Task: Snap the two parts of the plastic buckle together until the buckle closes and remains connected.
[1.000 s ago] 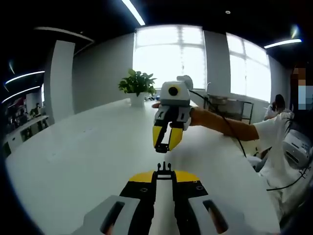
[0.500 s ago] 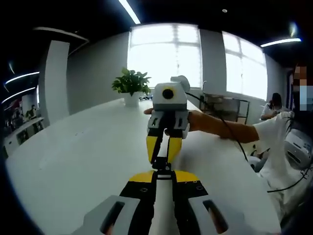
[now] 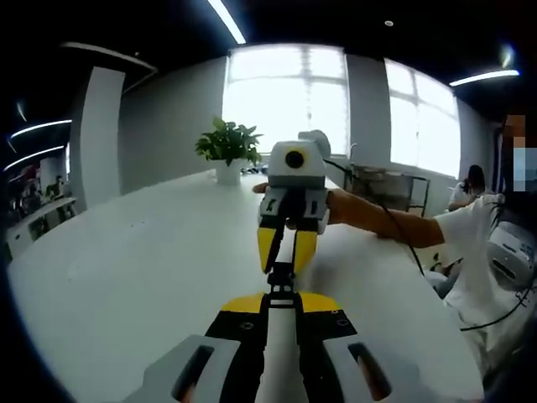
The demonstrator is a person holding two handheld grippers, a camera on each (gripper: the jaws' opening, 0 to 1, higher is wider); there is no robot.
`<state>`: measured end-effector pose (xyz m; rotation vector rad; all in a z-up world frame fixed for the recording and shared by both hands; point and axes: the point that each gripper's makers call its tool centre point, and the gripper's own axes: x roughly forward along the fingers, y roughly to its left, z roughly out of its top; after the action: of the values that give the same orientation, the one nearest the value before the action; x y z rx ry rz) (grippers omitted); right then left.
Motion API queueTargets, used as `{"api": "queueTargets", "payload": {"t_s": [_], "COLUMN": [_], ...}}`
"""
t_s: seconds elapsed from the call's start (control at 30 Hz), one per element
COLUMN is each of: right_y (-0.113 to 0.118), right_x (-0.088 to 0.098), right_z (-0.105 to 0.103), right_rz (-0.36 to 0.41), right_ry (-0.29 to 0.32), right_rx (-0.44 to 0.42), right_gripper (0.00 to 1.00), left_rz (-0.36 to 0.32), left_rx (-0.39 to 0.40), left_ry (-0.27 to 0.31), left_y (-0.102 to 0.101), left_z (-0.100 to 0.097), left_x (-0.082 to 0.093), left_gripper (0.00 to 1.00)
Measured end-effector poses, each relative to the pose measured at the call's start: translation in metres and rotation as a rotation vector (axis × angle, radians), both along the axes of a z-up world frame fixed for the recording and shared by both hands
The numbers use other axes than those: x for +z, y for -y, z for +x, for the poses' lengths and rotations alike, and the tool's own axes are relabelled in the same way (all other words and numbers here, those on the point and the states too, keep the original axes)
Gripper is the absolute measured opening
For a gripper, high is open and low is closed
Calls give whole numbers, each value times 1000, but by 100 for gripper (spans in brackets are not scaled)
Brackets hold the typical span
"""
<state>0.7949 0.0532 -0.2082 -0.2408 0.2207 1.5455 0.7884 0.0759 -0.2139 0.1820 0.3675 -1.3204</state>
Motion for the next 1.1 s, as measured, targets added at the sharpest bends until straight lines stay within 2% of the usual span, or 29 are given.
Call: {"api": "queueTargets", "payload": {"t_s": [0.17,0.33,0.53,0.7,0.97,1.1], "right_y": [-2,1,0,0,0,1], "right_x": [-4,-19,-26,-35,-45,-47], "right_z": [-2,-1,-3,-4,-9,-9], "right_rz": [-14,-69,-79,-107,-148,-158], "right_ry": [-2,-9,-37,-48,-54,-51], "right_rx": [6,1,7,12,17,17], "right_gripper": [13,13,13,13,13,13], "left_rz": [8,71,40,78,108,89], "left_rx": [-2,17,26,26,11,17], "left_ry": [-13,-36,-70,-91,-107,-113], "left_y": [2,-3,-6,-7,-10,-9], "left_z": [-3,-1,-1,2,1,1], "left_x": [-6,-24,-26,-38,-47,-44], "left_gripper": [12,12,12,12,12,15]}}
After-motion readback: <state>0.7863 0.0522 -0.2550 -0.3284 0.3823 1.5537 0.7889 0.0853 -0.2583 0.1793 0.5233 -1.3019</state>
